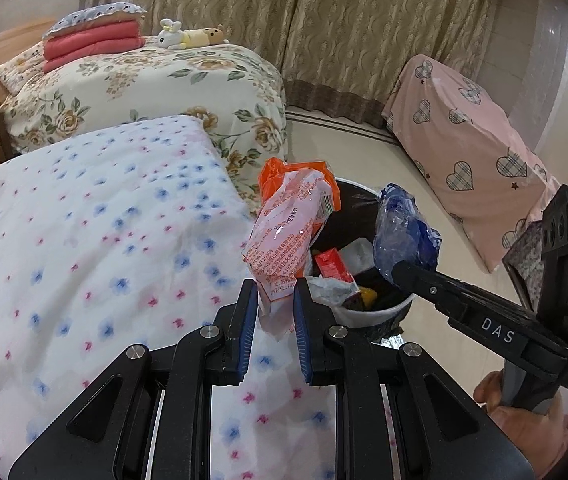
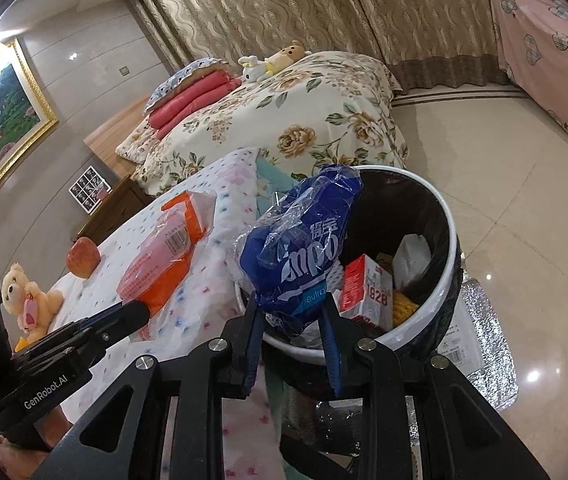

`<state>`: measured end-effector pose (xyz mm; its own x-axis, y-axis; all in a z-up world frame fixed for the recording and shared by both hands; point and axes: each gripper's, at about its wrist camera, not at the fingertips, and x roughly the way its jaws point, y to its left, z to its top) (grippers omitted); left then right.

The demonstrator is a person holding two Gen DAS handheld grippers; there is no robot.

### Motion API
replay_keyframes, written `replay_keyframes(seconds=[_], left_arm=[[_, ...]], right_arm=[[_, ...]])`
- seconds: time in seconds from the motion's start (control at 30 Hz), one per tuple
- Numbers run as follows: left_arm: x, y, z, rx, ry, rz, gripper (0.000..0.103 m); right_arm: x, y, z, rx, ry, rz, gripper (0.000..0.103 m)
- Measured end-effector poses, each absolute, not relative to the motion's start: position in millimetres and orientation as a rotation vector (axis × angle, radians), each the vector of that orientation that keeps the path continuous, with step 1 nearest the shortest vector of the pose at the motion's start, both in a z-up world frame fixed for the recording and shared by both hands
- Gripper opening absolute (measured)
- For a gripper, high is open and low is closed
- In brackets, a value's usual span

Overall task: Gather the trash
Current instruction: 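Carry the snack bag and blue wrapper over the trash bin, then lower the snack bag and blue wrapper into the bin opening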

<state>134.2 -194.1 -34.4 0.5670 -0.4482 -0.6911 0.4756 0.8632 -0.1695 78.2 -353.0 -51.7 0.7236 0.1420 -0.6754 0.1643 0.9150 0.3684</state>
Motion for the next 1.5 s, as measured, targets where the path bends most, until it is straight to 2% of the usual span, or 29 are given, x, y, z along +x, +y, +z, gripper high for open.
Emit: replay_keyframes(seconds=[1.5], left_arm=[[155,-239,-38,0.095,0.817,-0.569,0.017]], right_arm=[[94,-381,-55,0.425,0.798,-0.031,0.027]])
